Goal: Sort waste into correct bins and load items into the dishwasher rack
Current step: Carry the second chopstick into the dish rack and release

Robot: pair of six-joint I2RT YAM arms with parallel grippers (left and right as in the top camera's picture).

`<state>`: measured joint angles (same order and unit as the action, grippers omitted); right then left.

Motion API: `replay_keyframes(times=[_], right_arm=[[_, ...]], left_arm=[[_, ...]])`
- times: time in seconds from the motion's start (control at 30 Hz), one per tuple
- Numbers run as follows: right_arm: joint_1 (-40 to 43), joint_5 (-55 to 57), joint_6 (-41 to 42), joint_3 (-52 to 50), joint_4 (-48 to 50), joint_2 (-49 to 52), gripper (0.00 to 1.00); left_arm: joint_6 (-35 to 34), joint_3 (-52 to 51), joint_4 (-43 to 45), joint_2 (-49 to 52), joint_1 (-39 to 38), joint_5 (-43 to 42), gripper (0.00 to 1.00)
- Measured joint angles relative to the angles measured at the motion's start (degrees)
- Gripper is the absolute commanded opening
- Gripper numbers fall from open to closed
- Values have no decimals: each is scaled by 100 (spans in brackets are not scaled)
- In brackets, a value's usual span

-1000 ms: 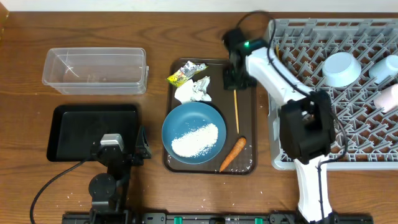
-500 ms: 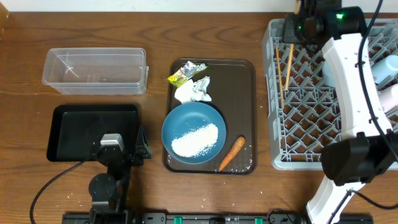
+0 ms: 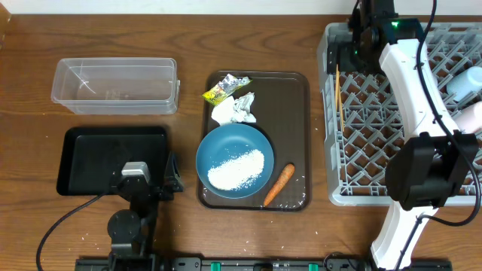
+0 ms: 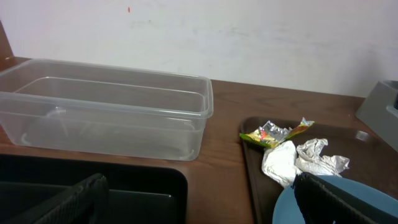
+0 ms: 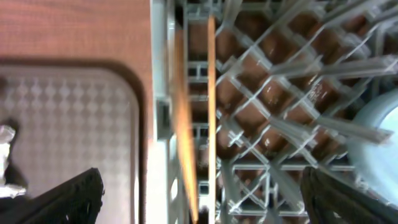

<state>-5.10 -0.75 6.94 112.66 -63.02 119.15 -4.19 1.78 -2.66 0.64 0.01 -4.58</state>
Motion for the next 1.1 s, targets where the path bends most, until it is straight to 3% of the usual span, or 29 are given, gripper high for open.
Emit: replay_keyframes(times=[0.2, 0.53, 0.73, 0.77, 0.87, 0.93, 1.0, 1.1], right_arm=[[-17, -179, 387, -4, -483, -175, 99], [-111, -247, 717, 0, -809, -1279, 99], [-212, -249, 769, -50, -925, -1325, 99], [-260, -247, 772, -83, -885, -1325, 96], [-380, -251, 776, -280, -621, -1325, 72], [-466, -282, 800, -476, -529, -1325, 67], [-533, -396, 826, -680, -518, -1322, 71], [-623, -680, 841, -817, -522, -1314, 89]], left_arm=[[0, 0, 0, 0, 0, 0, 97], [0, 0, 0, 0, 0, 0, 97], [0, 0, 0, 0, 0, 0, 97], [0, 0, 0, 0, 0, 0, 97], [0, 0, 0, 0, 0, 0, 97], [0, 0, 0, 0, 0, 0, 97], [0, 0, 0, 0, 0, 0, 97], [0, 0, 0, 0, 0, 0, 97]])
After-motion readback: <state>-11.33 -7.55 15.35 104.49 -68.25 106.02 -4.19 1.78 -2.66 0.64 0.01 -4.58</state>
